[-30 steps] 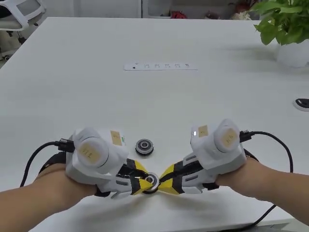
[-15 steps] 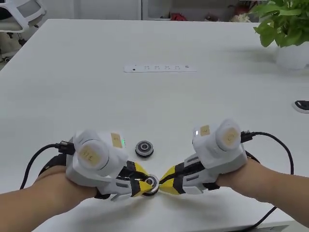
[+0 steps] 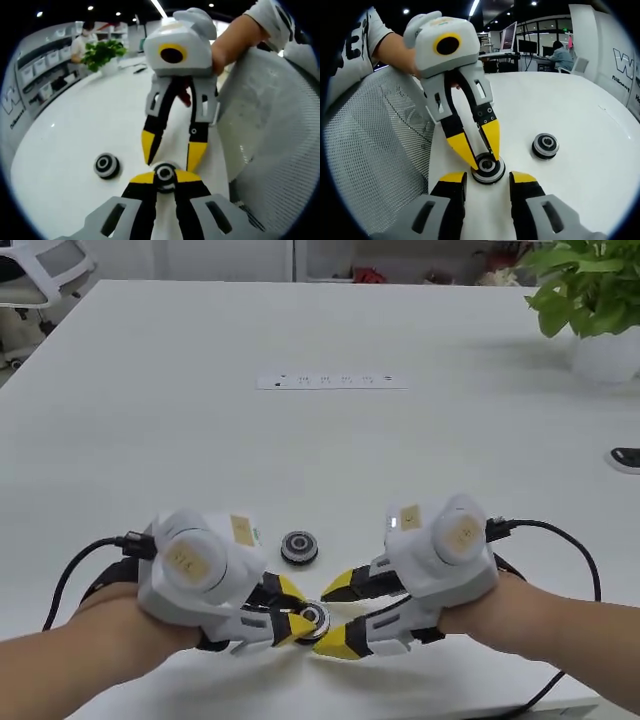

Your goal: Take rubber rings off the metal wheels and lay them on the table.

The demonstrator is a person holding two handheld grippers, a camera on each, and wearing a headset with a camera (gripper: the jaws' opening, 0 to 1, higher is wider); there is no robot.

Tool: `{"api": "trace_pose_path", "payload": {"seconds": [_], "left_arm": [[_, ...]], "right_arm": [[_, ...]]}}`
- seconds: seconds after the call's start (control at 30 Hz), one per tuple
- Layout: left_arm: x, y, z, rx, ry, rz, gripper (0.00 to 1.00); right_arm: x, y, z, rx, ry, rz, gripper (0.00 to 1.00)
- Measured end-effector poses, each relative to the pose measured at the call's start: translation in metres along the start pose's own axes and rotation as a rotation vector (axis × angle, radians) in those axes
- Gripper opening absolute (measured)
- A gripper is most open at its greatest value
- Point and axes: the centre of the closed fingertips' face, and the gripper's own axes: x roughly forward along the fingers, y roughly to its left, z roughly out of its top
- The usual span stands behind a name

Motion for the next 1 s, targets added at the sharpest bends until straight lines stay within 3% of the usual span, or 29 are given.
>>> {"api": "trace_pose_path", "payload": {"seconds": [0.13, 0.23, 0.47, 1.0], "left_arm": [[0.0001, -0.0001, -0.0001, 0.002, 0.001, 0.0, 0.13], [0.0, -0.0005, -0.0002, 0.002, 0.001, 0.0, 0.13], [0.0002, -0.0006, -0.0003, 0.002, 0.001, 0.0, 0.13], [0.0007, -0.0004, 0.0001, -0.008, -0.005, 0.003, 0.13]], "right_arm": [[0.0018, 0.0001, 0.0056, 0.0, -0.019, -0.007, 0.29], [0.0045, 0.0043, 0.0031, -0.019, -0.005, 0.001, 0.24], [0.0032, 0.0036, 0.0021, -0.071, 0.019, -0.008, 0.24], [-0.0016, 0.0013, -0.0025, -0.062, 0.029, 0.005, 0.19]]}}
